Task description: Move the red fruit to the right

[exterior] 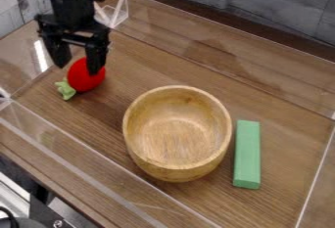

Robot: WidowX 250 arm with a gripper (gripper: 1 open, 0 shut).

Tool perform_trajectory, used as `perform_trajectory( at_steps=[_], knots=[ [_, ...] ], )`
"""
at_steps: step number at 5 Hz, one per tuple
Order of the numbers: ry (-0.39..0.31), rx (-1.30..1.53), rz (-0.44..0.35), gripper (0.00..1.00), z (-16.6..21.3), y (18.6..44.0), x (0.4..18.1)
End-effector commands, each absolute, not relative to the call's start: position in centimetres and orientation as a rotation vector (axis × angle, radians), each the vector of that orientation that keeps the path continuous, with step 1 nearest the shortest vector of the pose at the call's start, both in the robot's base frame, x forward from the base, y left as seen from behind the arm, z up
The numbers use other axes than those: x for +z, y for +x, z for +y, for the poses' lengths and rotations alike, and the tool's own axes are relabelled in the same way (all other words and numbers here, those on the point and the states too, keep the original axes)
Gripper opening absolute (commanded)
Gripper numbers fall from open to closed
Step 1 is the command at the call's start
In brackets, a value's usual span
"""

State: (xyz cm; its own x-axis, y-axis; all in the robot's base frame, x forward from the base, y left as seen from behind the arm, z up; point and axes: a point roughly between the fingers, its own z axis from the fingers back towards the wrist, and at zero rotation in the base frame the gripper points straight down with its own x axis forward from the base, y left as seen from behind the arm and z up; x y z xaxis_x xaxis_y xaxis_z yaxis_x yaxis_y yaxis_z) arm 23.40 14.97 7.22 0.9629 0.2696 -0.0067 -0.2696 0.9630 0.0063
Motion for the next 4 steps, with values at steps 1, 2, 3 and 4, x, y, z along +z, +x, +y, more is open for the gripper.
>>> perform_trajectory(
  at_steps=[1, 2, 3, 4],
  knots=[
    [0.025, 0.239, -0.049, 1.00, 16.2, 24.2, 6.4],
    [0.025, 0.212, -0.055, 1.00, 16.7, 24.3, 4.5],
    [0.015, 0.150, -0.060, 1.00, 16.0, 24.9, 5.2],
    [0.007, 0.090, -0.065, 1.00, 15.2, 25.4, 6.1]
  ],
)
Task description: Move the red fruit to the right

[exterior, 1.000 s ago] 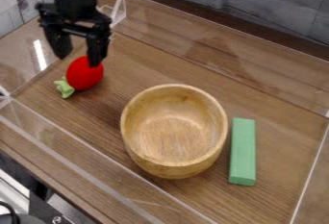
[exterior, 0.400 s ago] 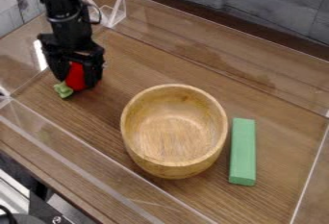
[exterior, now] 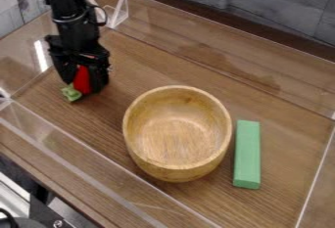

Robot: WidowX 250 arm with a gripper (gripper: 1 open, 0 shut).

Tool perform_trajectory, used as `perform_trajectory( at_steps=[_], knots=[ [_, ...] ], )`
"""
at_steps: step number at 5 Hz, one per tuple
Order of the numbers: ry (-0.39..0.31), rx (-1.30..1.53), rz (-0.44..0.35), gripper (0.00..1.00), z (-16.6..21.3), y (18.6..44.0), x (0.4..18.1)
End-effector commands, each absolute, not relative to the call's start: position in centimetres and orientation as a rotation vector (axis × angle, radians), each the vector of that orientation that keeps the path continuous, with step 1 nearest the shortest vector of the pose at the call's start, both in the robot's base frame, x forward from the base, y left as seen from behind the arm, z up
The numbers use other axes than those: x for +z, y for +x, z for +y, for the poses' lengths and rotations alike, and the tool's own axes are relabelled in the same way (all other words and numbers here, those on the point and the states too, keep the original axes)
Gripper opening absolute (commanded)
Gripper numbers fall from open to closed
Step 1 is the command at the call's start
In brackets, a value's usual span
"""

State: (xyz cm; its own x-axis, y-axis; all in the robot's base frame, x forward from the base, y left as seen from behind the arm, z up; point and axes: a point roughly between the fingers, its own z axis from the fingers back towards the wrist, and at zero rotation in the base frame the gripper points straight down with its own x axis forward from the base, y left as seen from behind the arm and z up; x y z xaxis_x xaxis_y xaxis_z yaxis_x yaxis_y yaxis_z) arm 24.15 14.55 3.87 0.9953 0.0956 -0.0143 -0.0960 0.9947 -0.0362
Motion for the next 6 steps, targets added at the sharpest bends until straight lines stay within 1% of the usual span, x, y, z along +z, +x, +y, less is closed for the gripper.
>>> perform_trajectory(
  at_steps=[1, 2, 4, 6],
  knots=[
    [0.002, 0.097, -0.066, 1.00, 15.4, 25.7, 6.1],
    [-0.004, 0.111, -0.066, 1.00, 15.8, 26.1, 6.0],
    [-0.007, 0.208, -0.059, 1.00, 17.3, 26.3, 5.2],
    [-0.004, 0.272, -0.049, 1.00, 19.0, 24.9, 4.3]
  ],
)
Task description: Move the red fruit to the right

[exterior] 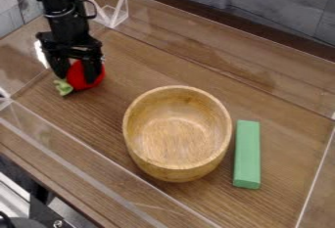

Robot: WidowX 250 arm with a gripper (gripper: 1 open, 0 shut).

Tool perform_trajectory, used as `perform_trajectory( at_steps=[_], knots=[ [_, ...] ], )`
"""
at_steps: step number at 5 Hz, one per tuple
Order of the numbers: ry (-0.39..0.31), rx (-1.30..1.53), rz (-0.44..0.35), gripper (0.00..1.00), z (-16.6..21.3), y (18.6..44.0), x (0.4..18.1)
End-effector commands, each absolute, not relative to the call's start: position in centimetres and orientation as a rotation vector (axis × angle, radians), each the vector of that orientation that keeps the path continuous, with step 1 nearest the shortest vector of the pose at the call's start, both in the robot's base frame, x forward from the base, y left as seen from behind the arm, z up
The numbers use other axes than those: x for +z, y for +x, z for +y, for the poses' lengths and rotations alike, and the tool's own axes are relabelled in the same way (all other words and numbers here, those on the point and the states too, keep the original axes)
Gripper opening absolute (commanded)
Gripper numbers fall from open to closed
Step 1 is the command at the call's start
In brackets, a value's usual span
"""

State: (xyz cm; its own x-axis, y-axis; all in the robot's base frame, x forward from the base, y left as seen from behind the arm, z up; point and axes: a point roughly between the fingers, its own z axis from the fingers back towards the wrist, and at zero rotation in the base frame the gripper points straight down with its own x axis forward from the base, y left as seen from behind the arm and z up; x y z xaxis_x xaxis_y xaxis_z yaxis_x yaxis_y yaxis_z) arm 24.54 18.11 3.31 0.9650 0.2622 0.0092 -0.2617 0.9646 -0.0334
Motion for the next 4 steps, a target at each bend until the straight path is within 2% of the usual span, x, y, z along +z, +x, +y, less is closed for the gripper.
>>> perform_trajectory(
  at_steps=[1, 3, 4],
  knots=[
    [0.000, 0.270, -0.044, 1.00, 19.0, 25.4, 4.1],
    [0.003, 0.287, -0.041, 1.00, 19.1, 26.4, 4.2],
    [0.004, 0.319, -0.041, 0.00, 18.0, 26.1, 3.5]
  ],
)
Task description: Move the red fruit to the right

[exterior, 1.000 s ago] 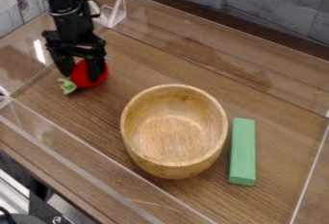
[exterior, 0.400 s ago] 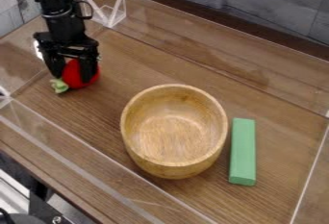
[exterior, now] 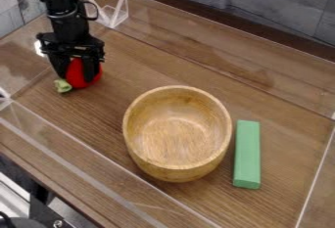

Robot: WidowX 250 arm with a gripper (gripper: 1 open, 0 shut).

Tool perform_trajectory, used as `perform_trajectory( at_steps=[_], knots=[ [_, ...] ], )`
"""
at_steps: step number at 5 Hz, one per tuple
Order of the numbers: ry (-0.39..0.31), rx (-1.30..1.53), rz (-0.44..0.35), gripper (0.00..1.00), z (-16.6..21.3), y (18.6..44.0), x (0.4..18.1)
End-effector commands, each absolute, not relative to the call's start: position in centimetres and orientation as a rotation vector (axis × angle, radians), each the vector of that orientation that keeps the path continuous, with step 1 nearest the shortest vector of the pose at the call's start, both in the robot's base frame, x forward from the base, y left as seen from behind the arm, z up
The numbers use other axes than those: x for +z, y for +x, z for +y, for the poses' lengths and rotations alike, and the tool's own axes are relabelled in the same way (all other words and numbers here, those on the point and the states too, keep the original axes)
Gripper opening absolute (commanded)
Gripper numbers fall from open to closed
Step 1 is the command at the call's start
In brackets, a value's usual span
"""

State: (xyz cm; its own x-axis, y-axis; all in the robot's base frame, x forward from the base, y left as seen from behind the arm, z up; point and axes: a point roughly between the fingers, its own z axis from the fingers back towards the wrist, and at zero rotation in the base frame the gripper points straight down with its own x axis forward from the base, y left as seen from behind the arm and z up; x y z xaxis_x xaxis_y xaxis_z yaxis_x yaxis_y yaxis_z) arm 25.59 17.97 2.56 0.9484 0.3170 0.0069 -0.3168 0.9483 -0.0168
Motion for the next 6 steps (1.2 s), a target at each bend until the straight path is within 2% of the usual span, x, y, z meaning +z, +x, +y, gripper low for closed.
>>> perform_trajectory(
  at_steps=[1, 3, 4, 6],
  knots=[
    [0.008, 0.346, -0.047, 0.00, 16.8, 26.0, 3.8],
    [0.009, 0.271, -0.091, 0.00, 15.6, 28.0, 10.0],
    [0.000, 0.222, -0.110, 0.00, 12.5, 29.7, 11.6],
    [0.003, 0.135, -0.110, 0.00, 5.8, 34.1, 10.6]
  ],
)
